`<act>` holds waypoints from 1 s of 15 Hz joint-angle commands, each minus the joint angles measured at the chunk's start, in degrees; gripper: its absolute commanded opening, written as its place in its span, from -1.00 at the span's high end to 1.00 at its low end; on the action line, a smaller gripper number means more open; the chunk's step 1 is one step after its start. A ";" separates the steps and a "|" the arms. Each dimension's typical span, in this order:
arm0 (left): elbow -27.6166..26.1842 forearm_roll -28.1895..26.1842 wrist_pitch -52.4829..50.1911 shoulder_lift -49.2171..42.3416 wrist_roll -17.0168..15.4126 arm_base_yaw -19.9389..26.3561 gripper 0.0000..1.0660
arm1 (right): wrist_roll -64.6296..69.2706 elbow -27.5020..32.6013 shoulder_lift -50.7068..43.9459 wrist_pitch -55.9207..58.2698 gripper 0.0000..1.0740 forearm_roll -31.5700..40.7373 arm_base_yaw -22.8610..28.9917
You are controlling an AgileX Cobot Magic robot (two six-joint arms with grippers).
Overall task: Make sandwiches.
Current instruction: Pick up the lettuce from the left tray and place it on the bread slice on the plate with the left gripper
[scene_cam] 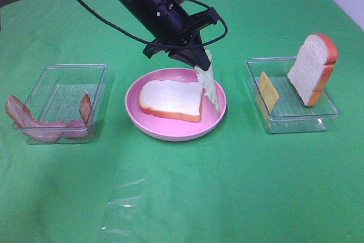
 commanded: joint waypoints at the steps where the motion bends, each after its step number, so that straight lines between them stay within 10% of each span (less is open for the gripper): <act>1: -0.23 2.75 2.12 0.46 -0.29 0.69 1.00 | 0.23 0.23 -1.89 -0.34 -0.83 0.23 -0.23; 5: -0.23 18.68 2.46 0.40 -6.59 0.69 1.00 | 0.23 0.23 -1.89 -0.34 -0.83 0.23 -0.23; 12: -0.23 19.02 -1.32 0.92 -6.53 0.63 0.97 | 0.23 0.23 -1.89 -0.34 -0.83 0.23 -0.23; 15: -0.23 19.02 -0.40 0.92 -6.53 0.57 -0.02 | 0.23 0.23 -1.89 -0.34 -0.83 0.23 -0.23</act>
